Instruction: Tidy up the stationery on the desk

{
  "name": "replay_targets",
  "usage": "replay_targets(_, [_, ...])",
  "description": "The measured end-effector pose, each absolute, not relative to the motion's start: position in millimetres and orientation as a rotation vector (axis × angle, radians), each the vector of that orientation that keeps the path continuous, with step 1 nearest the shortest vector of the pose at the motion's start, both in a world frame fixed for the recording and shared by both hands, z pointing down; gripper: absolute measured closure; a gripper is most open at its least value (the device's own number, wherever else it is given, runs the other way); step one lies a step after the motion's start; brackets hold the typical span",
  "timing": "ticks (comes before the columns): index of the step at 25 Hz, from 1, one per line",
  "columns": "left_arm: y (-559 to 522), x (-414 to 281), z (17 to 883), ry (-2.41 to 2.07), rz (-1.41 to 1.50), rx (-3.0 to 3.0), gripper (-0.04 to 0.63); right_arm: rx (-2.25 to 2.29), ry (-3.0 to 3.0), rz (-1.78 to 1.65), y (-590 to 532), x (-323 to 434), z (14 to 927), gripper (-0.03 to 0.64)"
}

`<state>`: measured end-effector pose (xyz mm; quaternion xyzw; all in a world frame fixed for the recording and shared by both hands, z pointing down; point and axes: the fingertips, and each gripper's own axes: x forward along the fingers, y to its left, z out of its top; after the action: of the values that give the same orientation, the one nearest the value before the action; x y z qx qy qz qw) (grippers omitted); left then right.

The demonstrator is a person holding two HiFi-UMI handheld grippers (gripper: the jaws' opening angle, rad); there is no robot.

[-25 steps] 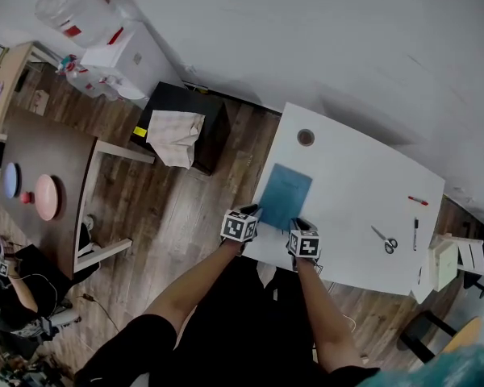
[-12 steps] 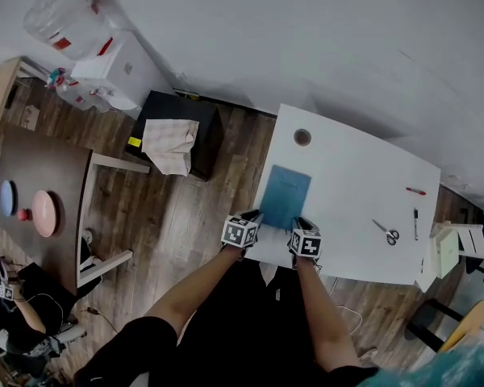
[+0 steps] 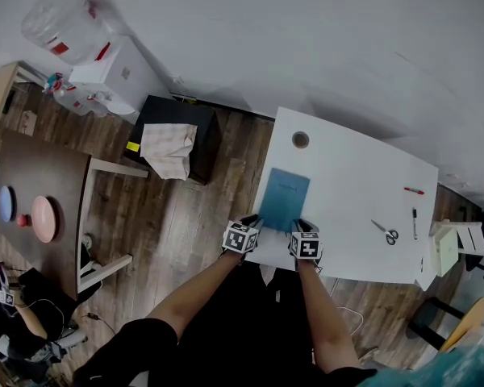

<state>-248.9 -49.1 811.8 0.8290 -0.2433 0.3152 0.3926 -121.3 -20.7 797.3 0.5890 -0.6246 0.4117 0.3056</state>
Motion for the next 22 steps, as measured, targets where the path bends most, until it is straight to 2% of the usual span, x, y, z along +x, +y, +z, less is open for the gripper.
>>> replay_targets(16, [-45.7,-245.5,811.5,-0.577,0.831,2.120,0.517,1.608,-1.681,0.924,-23.2,-118.8,792.6,0.531])
replay_targets(22, [-45.2,-246.9,810.5,-0.565,0.825,2.120,0.517,1.620,-1.692,0.981,-24.6,-118.1,791.8,0.531])
